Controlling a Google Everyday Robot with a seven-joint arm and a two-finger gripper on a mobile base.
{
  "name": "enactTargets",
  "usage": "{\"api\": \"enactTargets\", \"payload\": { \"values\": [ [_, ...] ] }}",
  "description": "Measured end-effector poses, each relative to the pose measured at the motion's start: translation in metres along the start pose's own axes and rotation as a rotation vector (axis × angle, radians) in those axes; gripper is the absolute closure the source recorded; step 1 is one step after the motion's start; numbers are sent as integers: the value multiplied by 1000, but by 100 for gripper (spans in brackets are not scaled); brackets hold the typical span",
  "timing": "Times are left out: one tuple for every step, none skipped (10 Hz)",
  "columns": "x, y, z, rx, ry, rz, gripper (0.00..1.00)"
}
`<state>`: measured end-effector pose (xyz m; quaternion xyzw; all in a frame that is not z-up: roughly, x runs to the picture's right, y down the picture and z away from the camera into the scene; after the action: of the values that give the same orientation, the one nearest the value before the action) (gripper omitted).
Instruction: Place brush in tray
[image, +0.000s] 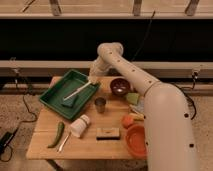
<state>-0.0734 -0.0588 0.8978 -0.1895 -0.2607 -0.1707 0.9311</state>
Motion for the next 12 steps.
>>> {"api": "enactTargets", "payload": {
  "values": [
    [-5,-6,13,-3,-11,7,78],
    [-8,-8,21,-6,-17,9,68],
    [-13,-11,32,-16,-25,9,54],
    [-16,-11,39,-24,-30,8,46],
    [-20,-11,47,-34,-35,4,38],
    [-27,-11,56,-44,-43,-7,28],
    [-31,-10,60,-51,-52,-19,21],
    [-33,-9,64,-56,-63,-31,20],
    [-37,-9,65,-54,-75,-44,20],
    [-44,-9,67,-45,-101,-68,20],
    [-44,-8,65,-36,-111,-76,20],
    [-43,-7,65,-34,-111,-74,20]
  ]
}}
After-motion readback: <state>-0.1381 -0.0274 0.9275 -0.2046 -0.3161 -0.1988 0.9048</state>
